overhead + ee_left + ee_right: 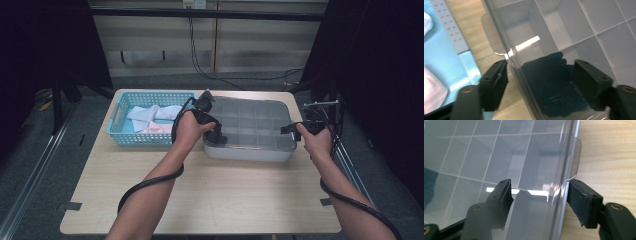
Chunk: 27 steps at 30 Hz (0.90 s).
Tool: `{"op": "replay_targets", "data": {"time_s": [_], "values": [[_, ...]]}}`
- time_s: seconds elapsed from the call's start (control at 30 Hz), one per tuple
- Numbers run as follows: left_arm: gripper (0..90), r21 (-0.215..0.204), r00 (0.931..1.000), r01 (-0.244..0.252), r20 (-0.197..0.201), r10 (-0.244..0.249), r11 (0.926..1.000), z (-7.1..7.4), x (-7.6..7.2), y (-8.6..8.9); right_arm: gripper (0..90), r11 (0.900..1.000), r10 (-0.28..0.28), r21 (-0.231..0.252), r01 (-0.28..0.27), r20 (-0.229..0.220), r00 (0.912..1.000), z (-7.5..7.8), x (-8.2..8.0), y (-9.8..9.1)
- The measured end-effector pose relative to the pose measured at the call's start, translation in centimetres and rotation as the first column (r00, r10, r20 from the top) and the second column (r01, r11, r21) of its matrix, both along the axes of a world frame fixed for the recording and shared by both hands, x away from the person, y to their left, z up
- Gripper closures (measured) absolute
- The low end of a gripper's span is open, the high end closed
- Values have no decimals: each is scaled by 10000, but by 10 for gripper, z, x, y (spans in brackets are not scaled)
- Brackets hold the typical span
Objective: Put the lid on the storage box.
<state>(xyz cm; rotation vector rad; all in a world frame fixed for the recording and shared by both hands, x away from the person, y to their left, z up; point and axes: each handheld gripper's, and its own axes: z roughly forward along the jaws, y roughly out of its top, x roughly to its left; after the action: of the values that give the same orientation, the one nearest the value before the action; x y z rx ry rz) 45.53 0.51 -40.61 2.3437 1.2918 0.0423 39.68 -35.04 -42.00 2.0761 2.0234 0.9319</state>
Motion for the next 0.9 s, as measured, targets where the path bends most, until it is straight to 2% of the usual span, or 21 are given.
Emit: {"op": "replay_targets", "data": {"time_s": [0.07,0.1,0.17,0.23,0.3,0.37,0.53,0.6,0.73,0.9], "values": [[227,-94,10000,-22,-31,22,10000,-1,0,0,327,10000,40,-2,-40,29,10000,0,0,1],[228,-264,9999,-14,-156,10,9997,-2,0,3,312,10000,65,-47,-65,45,10000,0,-1,2],[246,-557,9999,-56,-165,47,9984,-4,0,5,306,9996,203,-177,-203,5,9998,-1,-1,3],[252,-492,10000,-32,-5,32,9988,-4,-1,5,304,9995,220,-206,-219,41,9997,-1,-1,3],[253,-433,10000,83,17,-82,9990,-3,-1,6,279,9986,212,-482,-200,238,9995,1,-2,2],[258,-479,9999,98,35,-96,9988,-2,-2,6,266,9989,254,-402,-246,194,9995,2,-2,3],[270,-578,9995,202,266,-186,9981,6,-4,7,260,9965,357,-754,-348,97,9993,3,-5,2],[283,-604,9990,377,264,-361,9975,11,-6,6,260,9974,352,-631,-346,79,9994,1,-6,0],[252,-194,9988,475,147,-472,9987,10,-7,1,260,9976,335,-611,-333,19,9994,1,-8,-1],[230,-224,9984,560,113,-557,9982,7,-7,3,260,9981,456,-423,-450,130,9989,1,-9,1]]}}
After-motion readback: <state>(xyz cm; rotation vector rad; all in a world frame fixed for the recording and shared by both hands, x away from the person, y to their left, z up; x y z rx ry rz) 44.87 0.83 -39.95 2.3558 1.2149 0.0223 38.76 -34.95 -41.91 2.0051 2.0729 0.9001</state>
